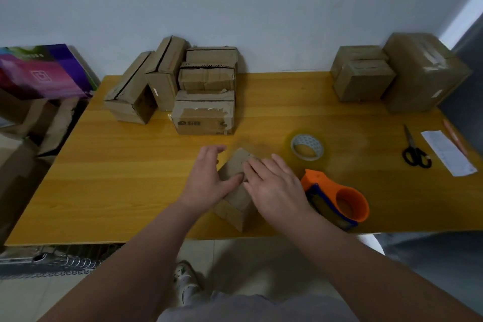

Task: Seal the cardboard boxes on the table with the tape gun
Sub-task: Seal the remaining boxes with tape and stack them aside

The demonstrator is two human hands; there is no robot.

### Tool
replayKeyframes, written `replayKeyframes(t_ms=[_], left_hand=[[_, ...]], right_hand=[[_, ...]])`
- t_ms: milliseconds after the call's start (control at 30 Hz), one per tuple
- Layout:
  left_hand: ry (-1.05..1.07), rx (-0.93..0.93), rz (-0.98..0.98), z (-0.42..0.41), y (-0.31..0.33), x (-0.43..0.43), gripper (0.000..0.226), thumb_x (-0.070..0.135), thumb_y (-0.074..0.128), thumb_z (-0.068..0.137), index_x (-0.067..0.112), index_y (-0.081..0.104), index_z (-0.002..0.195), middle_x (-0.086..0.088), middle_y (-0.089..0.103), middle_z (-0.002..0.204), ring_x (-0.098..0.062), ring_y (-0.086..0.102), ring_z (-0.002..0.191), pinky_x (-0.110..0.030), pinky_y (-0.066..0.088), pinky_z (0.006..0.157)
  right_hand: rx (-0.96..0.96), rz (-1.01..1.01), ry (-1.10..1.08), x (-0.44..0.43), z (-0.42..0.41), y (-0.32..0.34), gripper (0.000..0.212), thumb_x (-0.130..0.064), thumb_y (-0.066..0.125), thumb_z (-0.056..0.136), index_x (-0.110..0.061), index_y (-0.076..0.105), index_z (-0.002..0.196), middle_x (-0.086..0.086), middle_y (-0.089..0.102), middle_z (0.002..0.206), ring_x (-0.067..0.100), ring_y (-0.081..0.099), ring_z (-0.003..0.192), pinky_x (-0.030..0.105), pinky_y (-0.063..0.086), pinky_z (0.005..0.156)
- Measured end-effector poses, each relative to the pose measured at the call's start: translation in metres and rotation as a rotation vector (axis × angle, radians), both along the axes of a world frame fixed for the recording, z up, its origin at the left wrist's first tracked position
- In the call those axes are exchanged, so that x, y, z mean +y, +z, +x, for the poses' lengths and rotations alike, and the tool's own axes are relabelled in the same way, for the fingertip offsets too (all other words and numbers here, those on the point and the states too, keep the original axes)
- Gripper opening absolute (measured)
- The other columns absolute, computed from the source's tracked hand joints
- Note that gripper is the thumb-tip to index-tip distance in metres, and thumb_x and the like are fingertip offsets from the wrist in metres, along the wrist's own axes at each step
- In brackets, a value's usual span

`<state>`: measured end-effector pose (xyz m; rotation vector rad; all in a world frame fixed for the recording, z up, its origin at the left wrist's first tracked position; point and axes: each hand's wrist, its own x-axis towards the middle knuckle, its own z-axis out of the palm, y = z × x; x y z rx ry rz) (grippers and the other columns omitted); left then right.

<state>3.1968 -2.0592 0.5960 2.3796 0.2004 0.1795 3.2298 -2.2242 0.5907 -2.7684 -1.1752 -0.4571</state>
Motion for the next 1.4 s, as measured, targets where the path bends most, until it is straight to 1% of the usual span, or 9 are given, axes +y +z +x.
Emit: replayKeyframes(t_ms=[167, 467, 767, 867, 967, 1067, 1167, 1267, 1400], left_hand=[[-0.231, 0.242, -0.168, 0.007, -0.001, 0.009, 0.073, 0.034, 0.062, 0.091, 0.017, 0.024, 0.151, -0.002, 0.034, 0.147, -0.009, 0.035, 0.125, -0.015, 0.027, 0.100], [-0.323, 0.240, 0.148, 0.008, -0.011, 0.017, 0.078, 0.073, 0.025, 0.080, 0.042, 0.009, 0.149, 0.005, 0.022, 0.158, -0.016, 0.025, 0.143, -0.040, 0.029, 0.114], [-0.331, 0.270, 0.286, 0.005, -0.005, 0.012, 0.062, 0.076, 0.014, 0.077, 0.061, -0.004, 0.135, 0.008, 0.006, 0.161, -0.016, 0.010, 0.147, -0.045, 0.029, 0.113], [-0.318, 0.269, 0.320, 0.000, -0.001, 0.008, 0.049, 0.061, 0.029, 0.095, 0.058, 0.001, 0.136, 0.008, -0.003, 0.161, -0.019, 0.003, 0.148, -0.043, 0.025, 0.115], [-0.294, 0.170, 0.367, -0.006, 0.000, 0.006, 0.059, 0.070, 0.014, 0.085, 0.054, 0.016, 0.142, 0.008, -0.003, 0.160, -0.020, -0.004, 0.148, -0.039, 0.020, 0.115], [-0.297, -0.005, 0.440, -0.010, -0.001, 0.005, 0.058, 0.060, 0.023, 0.089, 0.038, 0.049, 0.136, 0.000, 0.028, 0.155, -0.032, 0.019, 0.144, -0.047, 0.028, 0.112], [-0.336, -0.314, 0.500, -0.014, -0.010, 0.004, 0.038, 0.038, 0.045, 0.094, 0.019, 0.070, 0.114, -0.005, 0.064, 0.121, -0.029, 0.052, 0.114, -0.045, 0.053, 0.087], [-0.319, -0.447, 0.466, -0.017, -0.016, 0.002, 0.033, 0.032, 0.050, 0.093, 0.014, 0.074, 0.107, -0.005, 0.070, 0.107, -0.020, 0.052, 0.099, -0.034, 0.054, 0.078], [-0.326, -0.508, 0.479, -0.018, -0.020, 0.005, 0.032, 0.032, 0.051, 0.093, 0.012, 0.075, 0.104, -0.005, 0.071, 0.105, -0.020, 0.057, 0.093, -0.032, 0.052, 0.079]], right_hand=[[0.062, -0.147, -0.094, 0.003, -0.004, 0.005, 0.054, -0.036, 0.029, 0.092, -0.010, 0.064, 0.123, 0.008, 0.065, 0.125, 0.026, 0.058, 0.119, 0.047, 0.028, 0.113], [0.078, -0.082, -0.114, 0.003, -0.004, 0.005, 0.057, -0.041, 0.030, 0.090, -0.009, 0.060, 0.125, 0.007, 0.065, 0.125, 0.031, 0.052, 0.127, 0.050, 0.011, 0.113], [0.100, 0.010, -0.128, -0.001, -0.003, 0.003, 0.055, -0.045, 0.036, 0.090, -0.011, 0.054, 0.128, 0.003, 0.066, 0.124, 0.033, 0.045, 0.132, 0.050, 0.007, 0.113], [0.136, 0.115, -0.121, -0.007, -0.001, 0.005, 0.055, -0.047, 0.053, 0.089, -0.019, 0.045, 0.135, 0.001, 0.050, 0.143, 0.030, 0.036, 0.139, 0.048, 0.005, 0.116], [0.303, 0.225, -0.234, -0.020, 0.007, 0.008, 0.083, -0.061, 0.056, 0.084, -0.022, 0.024, 0.150, -0.002, 0.022, 0.159, 0.026, 0.019, 0.145, 0.048, 0.004, 0.118], [0.546, 0.179, -0.294, -0.032, 0.018, 0.007, 0.096, -0.077, 0.041, 0.080, -0.026, 0.006, 0.154, -0.005, 0.002, 0.162, 0.022, 0.005, 0.147, 0.049, 0.001, 0.119], [0.717, 0.118, -0.208, -0.038, 0.024, 0.008, 0.087, -0.080, 0.030, 0.074, -0.041, 0.015, 0.151, -0.011, -0.004, 0.161, 0.020, -0.001, 0.147, 0.049, 0.003, 0.119], [0.728, 0.112, -0.117, -0.039, 0.024, 0.010, 0.072, -0.074, 0.033, 0.079, -0.049, 0.021, 0.146, -0.014, -0.004, 0.160, 0.019, -0.001, 0.147, 0.048, 0.004, 0.119], [0.577, 0.008, -0.050, -0.041, 0.026, 0.015, 0.078, -0.081, 0.018, 0.076, -0.048, 0.018, 0.147, -0.013, -0.005, 0.160, 0.021, 0.000, 0.147, 0.045, 0.000, 0.118]])
